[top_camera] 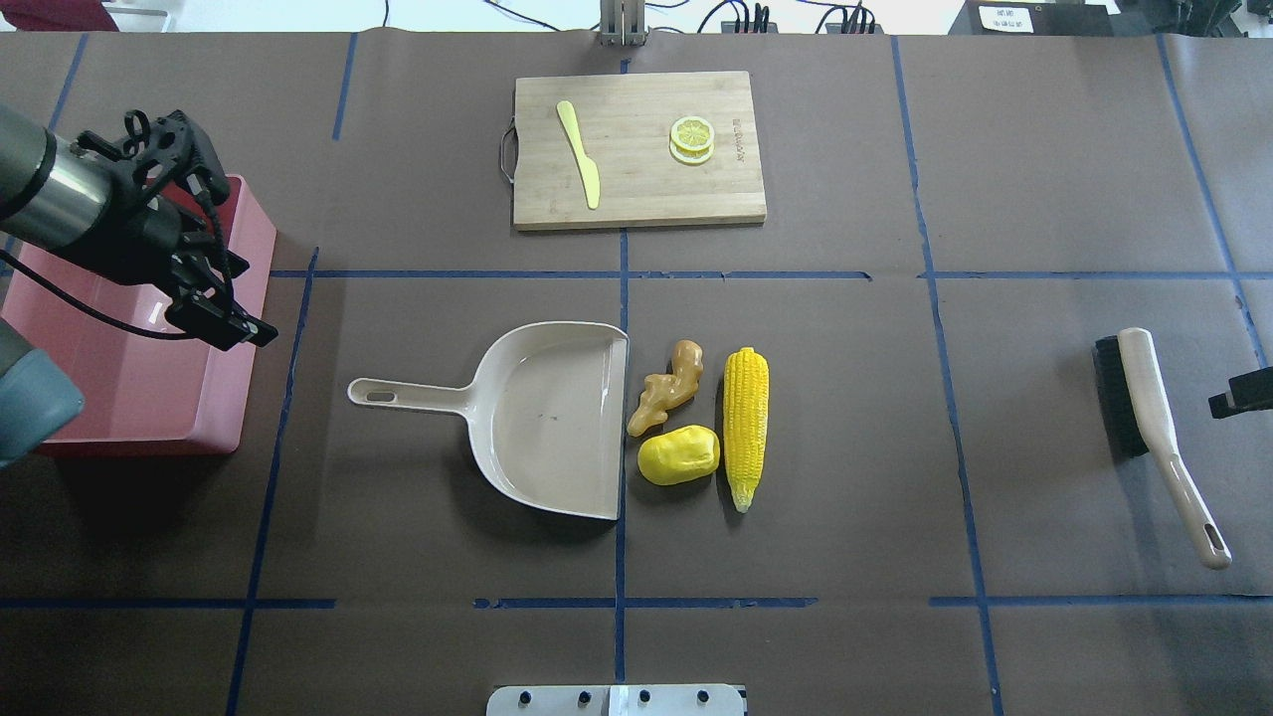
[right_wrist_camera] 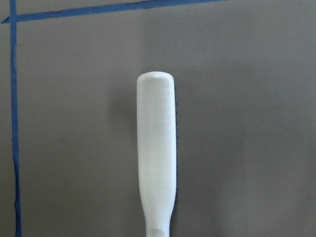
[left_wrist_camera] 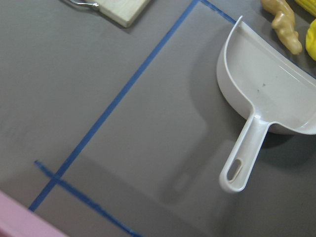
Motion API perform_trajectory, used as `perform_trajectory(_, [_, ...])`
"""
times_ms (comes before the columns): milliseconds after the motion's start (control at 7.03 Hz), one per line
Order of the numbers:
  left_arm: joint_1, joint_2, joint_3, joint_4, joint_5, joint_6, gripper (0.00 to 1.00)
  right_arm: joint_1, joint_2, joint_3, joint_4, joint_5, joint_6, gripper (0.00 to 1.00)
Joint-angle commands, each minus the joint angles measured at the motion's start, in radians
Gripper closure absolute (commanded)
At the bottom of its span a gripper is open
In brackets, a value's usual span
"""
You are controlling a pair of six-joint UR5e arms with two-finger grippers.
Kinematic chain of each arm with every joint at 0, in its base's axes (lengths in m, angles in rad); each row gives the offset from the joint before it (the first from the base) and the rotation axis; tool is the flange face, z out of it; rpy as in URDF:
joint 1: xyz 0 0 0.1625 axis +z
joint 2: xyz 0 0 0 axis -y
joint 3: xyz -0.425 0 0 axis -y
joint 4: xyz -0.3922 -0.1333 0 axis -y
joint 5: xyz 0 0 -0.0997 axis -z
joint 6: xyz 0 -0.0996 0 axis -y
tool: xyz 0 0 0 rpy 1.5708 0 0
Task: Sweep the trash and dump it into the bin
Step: 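Reach the left gripper to the dustpan handle while the right gripper reaches for the brush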
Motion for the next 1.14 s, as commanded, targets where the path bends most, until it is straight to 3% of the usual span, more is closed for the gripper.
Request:
perform_trajectory(0, [0.050,-0.027,0.006,0.002,0.008,-0.014,0.00,-0.167,-0.011,0.028,0.026,-0.132,0.139,0.02])
perform_trajectory(284, [0.052,-0.040,0.004,0.002,0.008,-0.026,0.00,-0.263,-0.040,0.028,0.028,-0.160,0.176,0.06])
perform_trajectory(711, [0.054,-0.041,-0.004,0.002,0.008,-0.049,0.00,-0.331,-0.090,0.015,0.077,-0.171,0.177,0.05])
perform_trajectory(853, [0.058,-0.052,-0.002,0.002,0.008,-0.051,0.00,-0.341,-0.090,0.012,0.077,-0.183,0.180,0.13])
perform_trajectory(995, [0.073,-0.055,-0.001,0.002,0.010,-0.057,0.00,-0.350,-0.086,0.001,0.077,-0.185,0.180,0.28])
